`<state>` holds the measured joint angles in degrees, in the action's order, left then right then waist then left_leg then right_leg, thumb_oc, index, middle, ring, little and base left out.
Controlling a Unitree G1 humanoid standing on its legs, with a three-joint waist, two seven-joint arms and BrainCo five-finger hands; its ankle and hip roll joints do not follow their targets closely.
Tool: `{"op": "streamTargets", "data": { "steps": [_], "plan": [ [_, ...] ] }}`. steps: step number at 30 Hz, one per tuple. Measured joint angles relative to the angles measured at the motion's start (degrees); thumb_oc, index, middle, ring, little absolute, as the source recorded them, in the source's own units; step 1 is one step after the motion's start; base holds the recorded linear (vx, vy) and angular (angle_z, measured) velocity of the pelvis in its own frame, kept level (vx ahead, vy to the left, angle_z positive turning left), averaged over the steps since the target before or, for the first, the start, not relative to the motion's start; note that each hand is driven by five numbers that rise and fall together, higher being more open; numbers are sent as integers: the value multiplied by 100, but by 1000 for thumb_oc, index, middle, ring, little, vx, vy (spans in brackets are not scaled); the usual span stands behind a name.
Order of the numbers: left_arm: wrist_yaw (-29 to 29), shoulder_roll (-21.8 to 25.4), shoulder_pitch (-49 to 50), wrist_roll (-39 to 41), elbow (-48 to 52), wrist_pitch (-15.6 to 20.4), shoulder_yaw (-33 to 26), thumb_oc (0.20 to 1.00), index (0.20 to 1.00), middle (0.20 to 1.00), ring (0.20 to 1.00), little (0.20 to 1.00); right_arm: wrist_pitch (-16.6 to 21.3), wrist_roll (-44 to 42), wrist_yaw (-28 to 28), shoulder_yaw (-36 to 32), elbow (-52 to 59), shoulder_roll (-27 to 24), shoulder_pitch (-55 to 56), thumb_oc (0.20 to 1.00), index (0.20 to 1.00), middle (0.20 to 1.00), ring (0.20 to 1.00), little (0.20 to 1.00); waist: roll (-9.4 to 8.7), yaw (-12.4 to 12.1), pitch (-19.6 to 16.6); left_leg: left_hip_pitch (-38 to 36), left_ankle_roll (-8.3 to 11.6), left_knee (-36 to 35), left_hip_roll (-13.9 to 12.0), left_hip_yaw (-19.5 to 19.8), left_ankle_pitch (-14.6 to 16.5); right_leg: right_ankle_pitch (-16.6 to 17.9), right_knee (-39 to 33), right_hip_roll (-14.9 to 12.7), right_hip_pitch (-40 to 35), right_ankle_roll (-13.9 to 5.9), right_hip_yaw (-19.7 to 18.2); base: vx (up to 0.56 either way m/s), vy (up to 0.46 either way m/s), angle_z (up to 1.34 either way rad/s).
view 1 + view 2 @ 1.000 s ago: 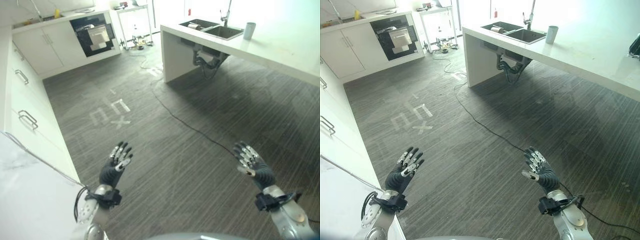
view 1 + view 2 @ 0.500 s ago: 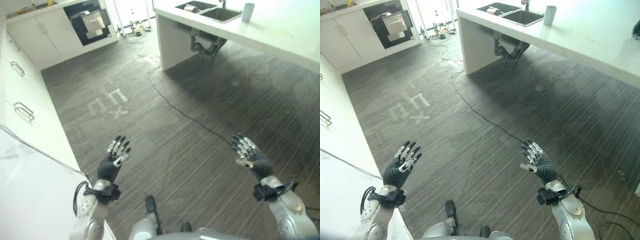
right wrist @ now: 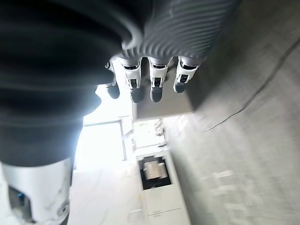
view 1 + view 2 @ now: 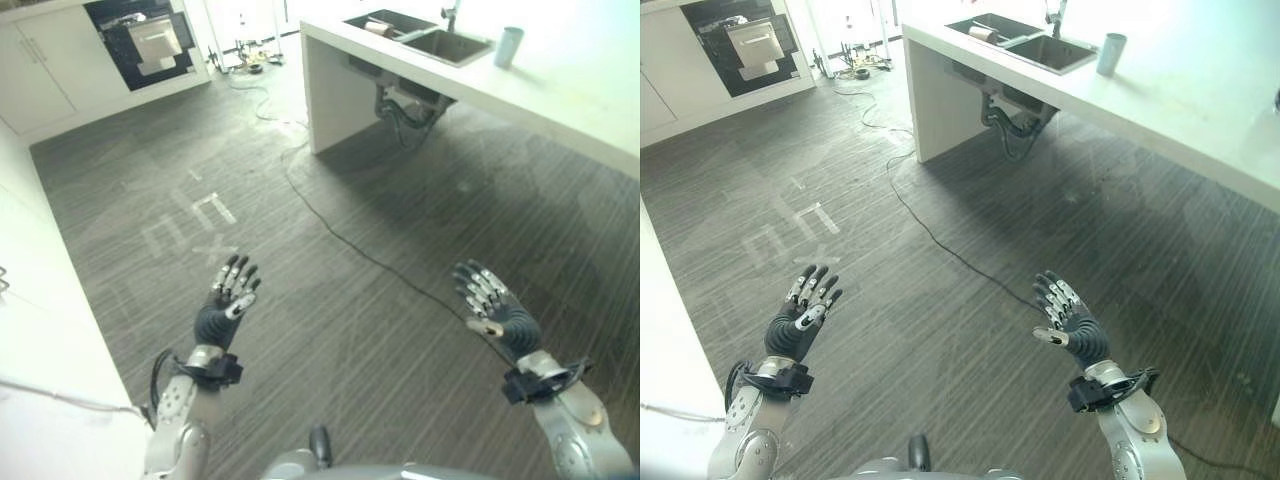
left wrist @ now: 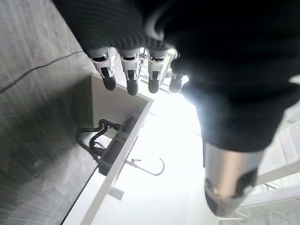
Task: Place the dishes in the dishwasher.
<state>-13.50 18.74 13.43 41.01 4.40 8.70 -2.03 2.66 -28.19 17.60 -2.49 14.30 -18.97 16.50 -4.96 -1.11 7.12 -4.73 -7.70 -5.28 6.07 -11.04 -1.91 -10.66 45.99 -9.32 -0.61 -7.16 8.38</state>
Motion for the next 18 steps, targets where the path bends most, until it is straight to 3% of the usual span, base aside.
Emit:
{"op": "streamTargets", "data": {
  "steps": [1,2,4,5,6,8,9,10,11,12,13,14,15,16,17,18],
  "plan": [
    [5,22,-6,-16,37,1,42,1000,1000,1000,1000,1000,-5,6,-48,20,33,63,-65,1000,1000,1000,1000,1000,27,-8,-27,-42,-133,102,77,80,204,282,867,-143,482,11,-116,230,177,20],
    [14,30,-27,-57,4,-23,117,1000,1000,1000,1000,1000,-5,7,-73,30,31,62,-102,1000,1000,1000,1000,1000,158,2,-39,-53,-215,190,65,139,264,295,1649,-204,946,75,-116,237,145,21],
    [49,16,-21,-191,54,-63,323,1000,1000,1000,1000,1000,-9,29,-124,136,21,-115,-106,1000,1000,1000,1000,1000,708,18,24,-235,-316,262,-213,355,335,62,1649,31,1755,217,-15,290,35,10],
    [75,43,-74,-192,47,-85,340,1000,1000,1000,1000,1000,-5,62,-133,202,-9,-135,-117,1000,1000,1000,1000,1000,824,61,89,-431,-266,239,-261,398,343,-61,1332,88,2062,328,95,411,-109,10],
    [99,78,-153,-180,17,-140,335,1000,1000,1000,1000,1000,-7,81,-153,226,-46,-186,-19,1000,1000,1000,1000,1000,831,155,96,-676,330,242,-285,428,447,-142,546,198,2274,461,279,526,-184,41],
    [100,226,-174,-168,20,-188,142,1000,1000,1000,1000,1000,-5,50,-172,188,-106,-355,66,1000,1000,1000,1000,1000,612,362,143,-979,630,245,-186,610,621,-71,-1848,393,2320,422,656,561,-252,68],
    [99,298,-160,-167,15,-206,40,1000,1000,1000,1000,1000,14,-4,-167,133,-171,-439,101,1000,1000,1000,1000,1000,458,456,157,-1100,853,255,-127,608,815,25,-2939,487,2382,356,618,683,-309,103],
    [103,304,-130,-163,-5,-263,5,1000,1000,1000,1000,1000,23,-26,-178,-73,-370,-495,188,1000,1000,1000,1000,1000,336,521,159,-1308,936,233,-159,577,1150,120,-4274,686,2385,406,434,747,-356,124],
    [101,212,48,-161,-117,-263,71,1000,1000,1000,1000,1000,28,-110,-172,-88,-511,-449,203,1000,1000,1000,1000,1000,325,555,157,-1608,995,262,-252,656,1197,202,-4414,823,2384,532,140,763,-381,130],
    [86,187,131,-162,-123,-259,184,1000,1000,1000,1000,1000,41,-167,-155,-91,-495,-429,216,1000,1000,1000,1000,1000,350,560,160,-1826,1010,266,-273,657,1207,228,-4265,864,2226,626,198,604,-343,85],
    [65,67,180,-162,-148,-261,220,1000,1000,1000,1000,1000,46,-187,-119,-102,-513,-469,161,1000,1000,1000,1000,1000,436,512,180,-2022,1096,397,-337,655,1267,705,-4103,961,2116,969,192,401,-242,30],
    [60,-13,226,-161,-148,-254,208,1000,1000,1000,1000,1000,45,-229,-112,-75,-536,-468,51,1000,1000,1000,1000,1000,518,413,231,-1987,1157,1056,-353,648,1228,1273,-3945,983,1933,1673,90,487,-291,-11],
    [48,-45,237,-161,-140,-242,208,1000,1000,1000,1000,1000,38,-236,-119,-52,-538,-480,-65,1000,1000,1000,1000,1000,497,342,239,-1901,1168,1533,-311,723,1336,1726,-3924,964,1747,1750,-96,483,-267,-21],
    [32,-59,248,-160,-87,-228,215,1000,1000,1000,1000,1000,31,-312,-119,-41,-549,-516,-172,1000,1000,1000,1000,1000,492,330,246,-1918,1010,1376,-349,766,1625,1948,-3863,964,1545,1475,-172,681,-414,-6],
    [32,-26,165,-149,194,-225,210,1000,1000,1000,1000,1000,11,-529,-129,-66,-663,-488,-434,1000,1000,1000,1000,1000,537,411,231,-1562,964,943,-490,820,1297,1406,-3491,1073,1438,1321,-18,512,-327,-13],
    [-3,-7,127,-146,343,-218,216,1000,1000,1000,1000,1000,-20,-552,-118,-74,-700,-468,-552,1000,1000,1000,1000,1000,486,324,216,-1179,1035,1852,-596,528,1209,1106,-3191,1087,1390,1346,217,609,-448,-40]
  ]
}}
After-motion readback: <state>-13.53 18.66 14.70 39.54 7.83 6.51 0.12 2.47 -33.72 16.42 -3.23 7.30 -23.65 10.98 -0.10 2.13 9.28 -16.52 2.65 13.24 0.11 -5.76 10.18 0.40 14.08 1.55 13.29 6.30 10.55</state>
